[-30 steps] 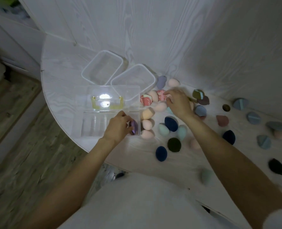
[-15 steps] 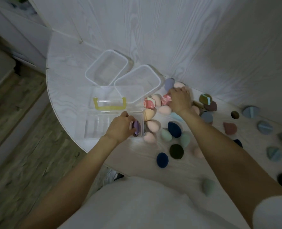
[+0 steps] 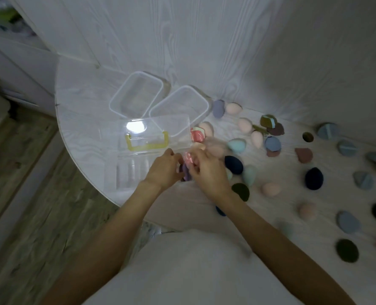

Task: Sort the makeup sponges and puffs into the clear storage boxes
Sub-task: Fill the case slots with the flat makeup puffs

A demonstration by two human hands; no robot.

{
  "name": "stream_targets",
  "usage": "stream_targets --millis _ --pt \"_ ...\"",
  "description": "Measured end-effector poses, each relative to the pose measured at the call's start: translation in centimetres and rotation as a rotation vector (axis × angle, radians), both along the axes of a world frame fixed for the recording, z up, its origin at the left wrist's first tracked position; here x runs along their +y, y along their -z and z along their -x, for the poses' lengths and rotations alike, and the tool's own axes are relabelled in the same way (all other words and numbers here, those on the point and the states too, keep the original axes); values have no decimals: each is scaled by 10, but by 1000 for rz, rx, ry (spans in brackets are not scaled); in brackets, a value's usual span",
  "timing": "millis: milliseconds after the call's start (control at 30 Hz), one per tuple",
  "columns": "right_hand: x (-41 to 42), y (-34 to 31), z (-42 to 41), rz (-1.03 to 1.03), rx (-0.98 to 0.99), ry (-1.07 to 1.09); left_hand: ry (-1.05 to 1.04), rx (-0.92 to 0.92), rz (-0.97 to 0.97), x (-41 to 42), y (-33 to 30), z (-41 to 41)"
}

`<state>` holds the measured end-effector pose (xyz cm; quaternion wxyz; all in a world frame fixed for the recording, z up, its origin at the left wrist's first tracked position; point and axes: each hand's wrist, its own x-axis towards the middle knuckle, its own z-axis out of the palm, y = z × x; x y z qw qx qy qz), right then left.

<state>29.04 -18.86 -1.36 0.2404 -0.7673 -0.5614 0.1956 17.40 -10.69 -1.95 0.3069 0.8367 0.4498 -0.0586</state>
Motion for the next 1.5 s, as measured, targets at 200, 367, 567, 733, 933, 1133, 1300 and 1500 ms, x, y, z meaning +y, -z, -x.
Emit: stream_targets --millis 200,367,567,733,933,1133,1300,1500 --pt "11 15 10 202 -242 -142 1 -38 -2 -1 1 4" --pt "1 18 7 180 -227 -160 92 38 76 4 -1 5" --pt "-6 11 -1 136 -198 -112 125 96 81 7 -6 -2" --pt "-4 9 -2 142 -226 -135 109 58 71 5 -1 3" --pt "7 9 -4 171 -258 -215 144 119 44 4 -1 -2" --pt "-4 15 -5 109 -219 -209 145 89 45 3 1 4" --pt "-2 10 -18 28 -41 -100 138 94 3 -1 5 3" --pt "39 4 -76 34 28 138 89 10 -51 -8 3 9"
